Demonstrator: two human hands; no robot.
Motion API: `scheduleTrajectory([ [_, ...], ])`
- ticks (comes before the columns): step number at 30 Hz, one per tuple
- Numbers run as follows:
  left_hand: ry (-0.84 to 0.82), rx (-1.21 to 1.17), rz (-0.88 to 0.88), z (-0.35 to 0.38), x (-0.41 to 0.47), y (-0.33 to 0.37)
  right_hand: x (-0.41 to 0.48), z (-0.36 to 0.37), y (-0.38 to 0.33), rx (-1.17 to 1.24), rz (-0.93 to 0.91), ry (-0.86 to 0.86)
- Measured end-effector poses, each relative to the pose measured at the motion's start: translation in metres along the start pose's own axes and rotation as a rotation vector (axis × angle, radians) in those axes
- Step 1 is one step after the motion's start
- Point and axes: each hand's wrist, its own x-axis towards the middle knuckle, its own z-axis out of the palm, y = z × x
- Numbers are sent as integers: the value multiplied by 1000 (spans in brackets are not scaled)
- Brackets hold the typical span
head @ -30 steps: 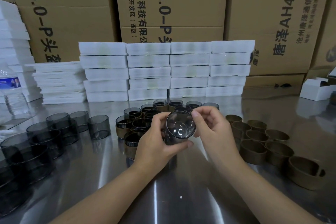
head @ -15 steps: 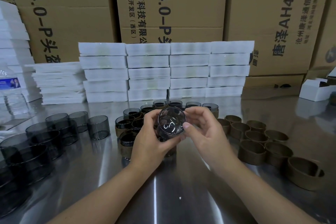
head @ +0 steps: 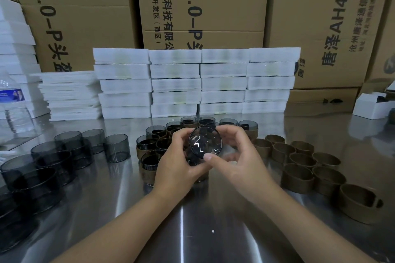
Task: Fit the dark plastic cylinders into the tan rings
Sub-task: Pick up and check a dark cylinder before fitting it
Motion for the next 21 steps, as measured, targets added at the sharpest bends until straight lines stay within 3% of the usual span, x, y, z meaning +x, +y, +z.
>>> scheduleTrajectory([
  [5, -43, 40, 31, 0, -1, 1, -1, 2, 2, -83, 37, 18],
  [12, 36, -202, 54, 8, 1, 6, 0, 3, -1, 75, 85, 35],
  [21, 6, -362, -77, 4, 6, 8, 2, 0, -6, 113, 187, 39],
])
